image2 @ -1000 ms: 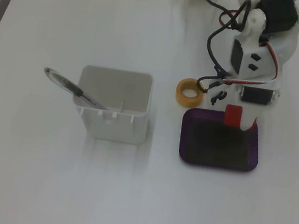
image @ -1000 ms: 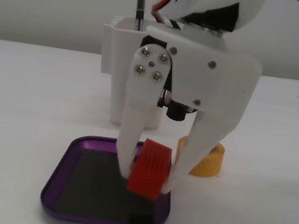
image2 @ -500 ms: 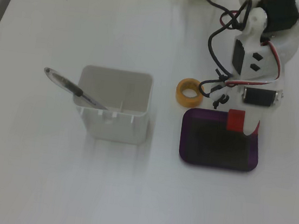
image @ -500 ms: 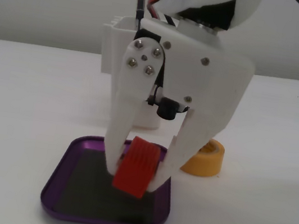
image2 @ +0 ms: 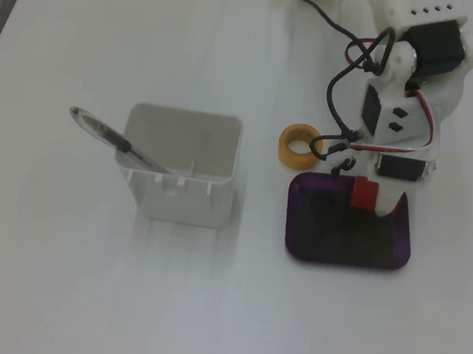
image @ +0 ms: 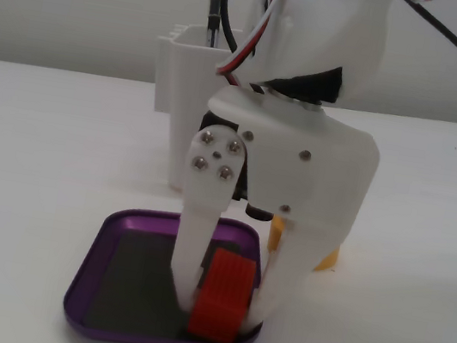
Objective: Pick up the red cube and place it in the box.
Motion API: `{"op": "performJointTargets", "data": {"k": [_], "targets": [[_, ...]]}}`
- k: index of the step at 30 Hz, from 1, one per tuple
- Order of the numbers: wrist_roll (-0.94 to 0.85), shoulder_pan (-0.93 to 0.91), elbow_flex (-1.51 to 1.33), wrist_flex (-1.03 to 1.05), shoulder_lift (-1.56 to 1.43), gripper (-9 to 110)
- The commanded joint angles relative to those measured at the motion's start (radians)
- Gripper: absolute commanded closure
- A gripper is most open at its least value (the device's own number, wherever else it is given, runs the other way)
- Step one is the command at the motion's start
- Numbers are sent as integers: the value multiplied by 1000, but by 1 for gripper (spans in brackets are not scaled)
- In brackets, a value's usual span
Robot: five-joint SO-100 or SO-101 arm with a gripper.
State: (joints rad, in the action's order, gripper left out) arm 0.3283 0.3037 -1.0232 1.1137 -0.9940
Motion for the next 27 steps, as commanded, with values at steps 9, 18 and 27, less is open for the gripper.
{"op": "performJointTargets", "data": {"k": [9,18,27], "targets": [[-9,6,43,6,-11,89],[-6,8,213,212,-14,79],[-20,25,683,601,-26,75]]}}
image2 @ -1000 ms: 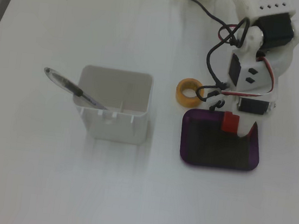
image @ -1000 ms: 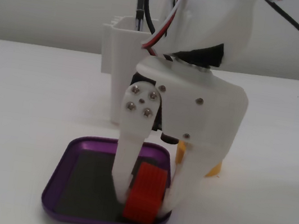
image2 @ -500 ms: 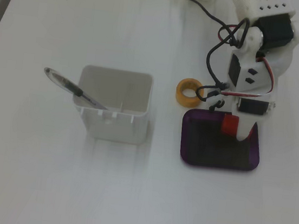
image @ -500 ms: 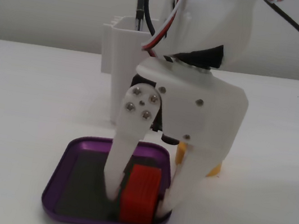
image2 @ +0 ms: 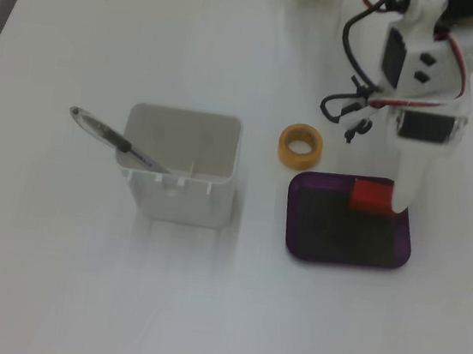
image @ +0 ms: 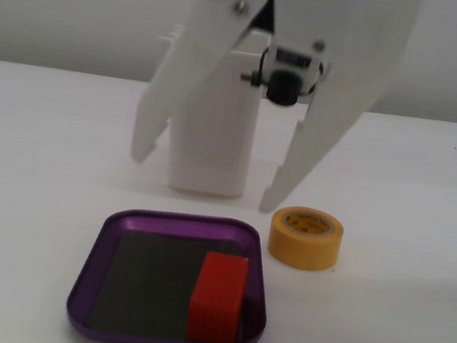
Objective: Pick up the red cube and place it in the box.
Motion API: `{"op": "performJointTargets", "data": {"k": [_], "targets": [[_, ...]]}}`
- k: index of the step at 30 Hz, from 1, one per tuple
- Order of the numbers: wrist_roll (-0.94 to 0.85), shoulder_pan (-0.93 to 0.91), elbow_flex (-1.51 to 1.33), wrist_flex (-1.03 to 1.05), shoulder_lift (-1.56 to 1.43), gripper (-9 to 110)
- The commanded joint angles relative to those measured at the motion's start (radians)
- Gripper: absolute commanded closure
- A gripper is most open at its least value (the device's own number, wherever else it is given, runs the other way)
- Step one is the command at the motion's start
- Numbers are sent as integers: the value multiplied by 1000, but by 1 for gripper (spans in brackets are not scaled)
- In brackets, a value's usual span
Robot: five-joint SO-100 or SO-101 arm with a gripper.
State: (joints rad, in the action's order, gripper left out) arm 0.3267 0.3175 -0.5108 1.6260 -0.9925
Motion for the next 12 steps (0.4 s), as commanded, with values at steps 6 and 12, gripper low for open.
{"op": "performJointTargets", "data": {"k": [6,12], "targets": [[-178,9,43,87,-296,80],[-175,-5,-284,86,-627,81]]}}
